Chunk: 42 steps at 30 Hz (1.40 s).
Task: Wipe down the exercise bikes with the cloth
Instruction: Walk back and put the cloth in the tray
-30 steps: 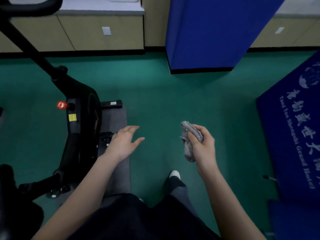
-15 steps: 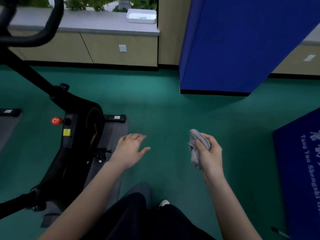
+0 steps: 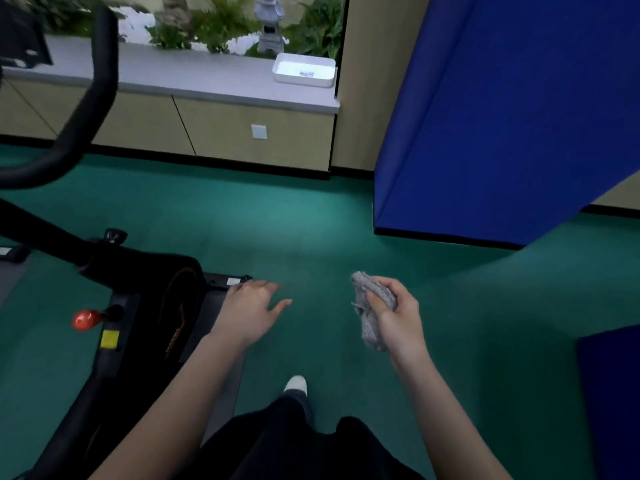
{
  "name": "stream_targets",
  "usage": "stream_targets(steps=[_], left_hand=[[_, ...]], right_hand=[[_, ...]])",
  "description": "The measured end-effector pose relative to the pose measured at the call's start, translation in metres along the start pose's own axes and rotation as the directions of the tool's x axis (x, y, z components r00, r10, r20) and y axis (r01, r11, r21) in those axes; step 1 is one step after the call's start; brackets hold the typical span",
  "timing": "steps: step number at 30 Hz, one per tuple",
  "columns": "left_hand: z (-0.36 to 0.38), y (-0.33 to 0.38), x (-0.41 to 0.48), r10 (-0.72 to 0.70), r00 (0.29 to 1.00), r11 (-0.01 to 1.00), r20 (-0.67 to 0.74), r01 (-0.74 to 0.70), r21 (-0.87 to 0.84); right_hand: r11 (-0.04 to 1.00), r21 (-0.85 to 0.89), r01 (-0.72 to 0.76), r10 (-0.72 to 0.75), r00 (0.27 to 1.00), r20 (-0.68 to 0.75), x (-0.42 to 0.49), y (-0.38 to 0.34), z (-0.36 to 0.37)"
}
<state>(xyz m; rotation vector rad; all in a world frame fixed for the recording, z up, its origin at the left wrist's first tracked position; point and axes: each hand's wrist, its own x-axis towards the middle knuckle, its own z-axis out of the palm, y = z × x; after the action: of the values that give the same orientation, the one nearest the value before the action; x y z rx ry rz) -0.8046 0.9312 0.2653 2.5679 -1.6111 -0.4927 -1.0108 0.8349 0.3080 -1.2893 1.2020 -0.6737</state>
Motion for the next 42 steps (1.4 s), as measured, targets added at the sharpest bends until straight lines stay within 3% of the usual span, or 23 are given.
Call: stream_targets(steps=[11, 17, 23, 28, 36, 42], left_hand=[[-0.032, -0.015, 0.141, -0.109, 0.982, 0.993, 0.153, 0.115, -0.037], [-0.042, 0.004, 0.227, -0.176, 0.959, 0.980, 0.223, 0.192, -0.049], [-0.074, 0.044, 0.312, -0.158, 0.985, 0.987, 0.070, 0.157, 0.015], [-0.088, 0.060, 0.358, -0.142, 0.989, 0.989, -0.048, 0.141, -0.039], [-0.109, 0.037, 0.433, -0.182, 0.980, 0.982, -0.085, 0.176, -0.066], [-0.140, -0.016, 0.512, -0.196, 0.977, 0.977, -0.089, 0.186, -0.102]], right_hand=[[1.000, -0.016, -0.025, 0.026, 0.999, 0.033, 0.152, -0.048, 0.027], [0.999, -0.030, -0.029, 0.033, 0.990, 0.137, 0.253, -0.074, 0.025], [1.000, -0.011, 0.002, 0.001, 0.976, 0.217, 0.345, -0.117, 0.008], [1.000, 0.013, -0.005, 0.002, 0.969, 0.245, 0.402, -0.140, 0.004], [0.999, 0.010, 0.043, -0.044, 0.960, 0.277, 0.483, -0.178, 0.043], [0.997, -0.036, 0.062, -0.050, 0.961, 0.272, 0.550, -0.201, 0.112]])
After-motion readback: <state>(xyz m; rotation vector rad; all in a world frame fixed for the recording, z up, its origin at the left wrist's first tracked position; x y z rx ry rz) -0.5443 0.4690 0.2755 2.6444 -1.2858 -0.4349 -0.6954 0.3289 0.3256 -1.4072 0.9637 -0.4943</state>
